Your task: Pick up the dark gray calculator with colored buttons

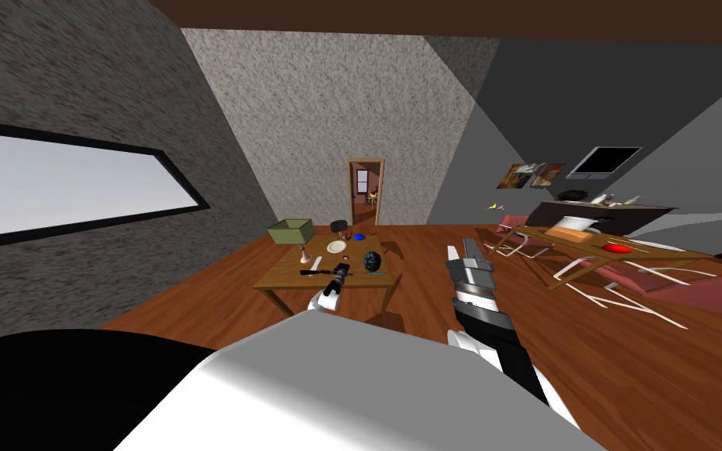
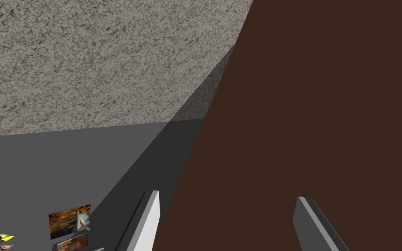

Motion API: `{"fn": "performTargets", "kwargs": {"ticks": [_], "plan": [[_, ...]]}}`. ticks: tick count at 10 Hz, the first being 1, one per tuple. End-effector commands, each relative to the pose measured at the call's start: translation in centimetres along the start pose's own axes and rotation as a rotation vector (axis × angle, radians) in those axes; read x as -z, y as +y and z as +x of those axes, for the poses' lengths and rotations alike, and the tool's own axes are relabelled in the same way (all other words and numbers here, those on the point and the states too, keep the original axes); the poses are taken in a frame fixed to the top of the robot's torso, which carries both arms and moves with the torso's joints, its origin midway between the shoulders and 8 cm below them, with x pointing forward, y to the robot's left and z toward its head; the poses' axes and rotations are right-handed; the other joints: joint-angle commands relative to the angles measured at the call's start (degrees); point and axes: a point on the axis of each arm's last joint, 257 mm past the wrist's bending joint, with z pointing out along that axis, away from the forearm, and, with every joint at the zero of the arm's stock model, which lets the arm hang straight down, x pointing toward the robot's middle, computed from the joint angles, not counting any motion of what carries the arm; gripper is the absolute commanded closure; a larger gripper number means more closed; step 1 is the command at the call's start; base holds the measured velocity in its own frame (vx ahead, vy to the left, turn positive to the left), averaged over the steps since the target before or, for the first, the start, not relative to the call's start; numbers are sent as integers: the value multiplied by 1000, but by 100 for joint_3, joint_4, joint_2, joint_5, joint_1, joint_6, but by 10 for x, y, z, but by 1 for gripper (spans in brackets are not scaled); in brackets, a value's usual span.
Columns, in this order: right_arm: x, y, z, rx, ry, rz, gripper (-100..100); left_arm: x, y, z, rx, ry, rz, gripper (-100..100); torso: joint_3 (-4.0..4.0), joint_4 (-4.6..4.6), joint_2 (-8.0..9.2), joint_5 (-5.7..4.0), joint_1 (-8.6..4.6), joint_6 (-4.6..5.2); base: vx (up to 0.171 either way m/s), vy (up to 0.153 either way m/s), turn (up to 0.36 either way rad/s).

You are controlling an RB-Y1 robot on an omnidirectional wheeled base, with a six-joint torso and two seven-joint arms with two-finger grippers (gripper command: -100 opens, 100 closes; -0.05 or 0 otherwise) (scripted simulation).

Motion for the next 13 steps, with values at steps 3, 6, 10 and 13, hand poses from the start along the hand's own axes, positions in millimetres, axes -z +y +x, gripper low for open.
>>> {"fn": "performTargets", "kwargs": {"ticks": [3, 6, 10, 13], "plan": [[0, 0, 0, 0, 0, 0, 0, 17, 16, 11, -2, 11, -18, 100, 2, -1, 6, 3, 1, -2, 31, 7, 19], [0, 0, 0, 0, 0, 0, 0, 30, 25, 17, -1, 17, -29, 100, -10, -17, -3, 13, 2, -1, 51, 8, 46], [0, 0, 0, 0, 0, 0, 0, 42, 19, 25, 3, 26, -12, 100, -10, -25, 5, 19, 5, -5, 21, 5, 22], [0, 0, 0, 0, 0, 0, 0, 53, 23, 34, 5, 36, -20, 100, -4, -16, 10, 15, 3, -4, 21, 6, 20]]}}
